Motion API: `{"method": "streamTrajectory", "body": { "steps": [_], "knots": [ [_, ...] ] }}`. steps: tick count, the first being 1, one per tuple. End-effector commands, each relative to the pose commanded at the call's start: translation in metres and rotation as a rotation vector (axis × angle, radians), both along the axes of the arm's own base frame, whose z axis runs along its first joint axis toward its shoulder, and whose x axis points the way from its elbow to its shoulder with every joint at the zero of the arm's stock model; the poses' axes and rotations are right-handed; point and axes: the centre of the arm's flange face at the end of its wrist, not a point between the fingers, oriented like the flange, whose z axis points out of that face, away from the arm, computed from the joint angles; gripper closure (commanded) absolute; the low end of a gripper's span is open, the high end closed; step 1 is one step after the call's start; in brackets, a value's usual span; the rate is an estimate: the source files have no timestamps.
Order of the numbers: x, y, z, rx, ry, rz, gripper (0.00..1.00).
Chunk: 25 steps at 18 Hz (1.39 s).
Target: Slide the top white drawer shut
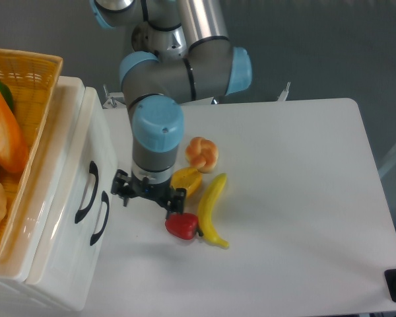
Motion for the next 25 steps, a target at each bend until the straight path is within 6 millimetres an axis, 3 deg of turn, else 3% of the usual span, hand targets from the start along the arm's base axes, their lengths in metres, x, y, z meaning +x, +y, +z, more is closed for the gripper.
{"method": "streamTrajectory", "body": {
  "steps": [4, 12, 15, 17, 25],
  "knots": [
    [-0.052, -0.037, 0.009, -0.021, 0.060, -0.129, 0.00],
    [-0.143, -0.161, 0.059, -0.071, 0.176, -0.322, 0.00],
    [-0.161, -0.203, 0.078, -0.084, 0.179, -0.336, 0.00],
    [-0.165, -0.222, 0.081, -0.102, 0.159, -0.382, 0.00],
    [-0.190, -0.333, 0.093, -0.137, 0.141, -0.546, 0.00]
  ]
}}
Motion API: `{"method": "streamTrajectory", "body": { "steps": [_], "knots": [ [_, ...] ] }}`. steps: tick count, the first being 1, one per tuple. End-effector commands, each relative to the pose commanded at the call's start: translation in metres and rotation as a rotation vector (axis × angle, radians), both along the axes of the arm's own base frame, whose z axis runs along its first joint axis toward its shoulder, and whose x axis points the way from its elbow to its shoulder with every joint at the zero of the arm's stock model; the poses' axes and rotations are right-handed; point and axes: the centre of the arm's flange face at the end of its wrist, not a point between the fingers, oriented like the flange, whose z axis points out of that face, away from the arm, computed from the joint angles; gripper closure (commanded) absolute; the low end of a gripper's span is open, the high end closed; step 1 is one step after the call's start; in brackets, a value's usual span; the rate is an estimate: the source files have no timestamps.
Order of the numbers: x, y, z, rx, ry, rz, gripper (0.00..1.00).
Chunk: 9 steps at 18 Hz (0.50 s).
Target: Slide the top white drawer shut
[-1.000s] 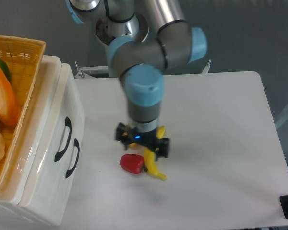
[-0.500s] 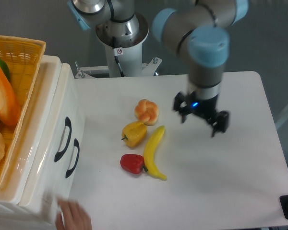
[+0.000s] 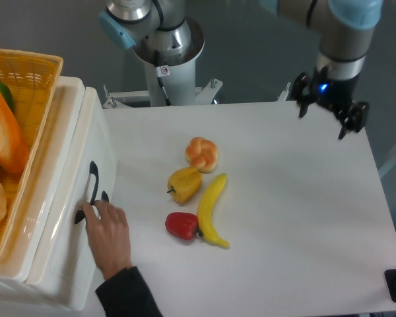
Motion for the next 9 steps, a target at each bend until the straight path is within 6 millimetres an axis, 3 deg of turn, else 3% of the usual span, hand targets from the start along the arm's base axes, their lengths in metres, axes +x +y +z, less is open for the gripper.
{"method": "streamTrajectory", "body": {
  "steps": [2, 9],
  "knots": [
    [0.000, -0.020, -0.004, 0.000, -0.008, -0.018, 0.00],
    [0.008, -0.026, -0.002, 0.013, -0.010, -0.018, 0.00]
  ]
}}
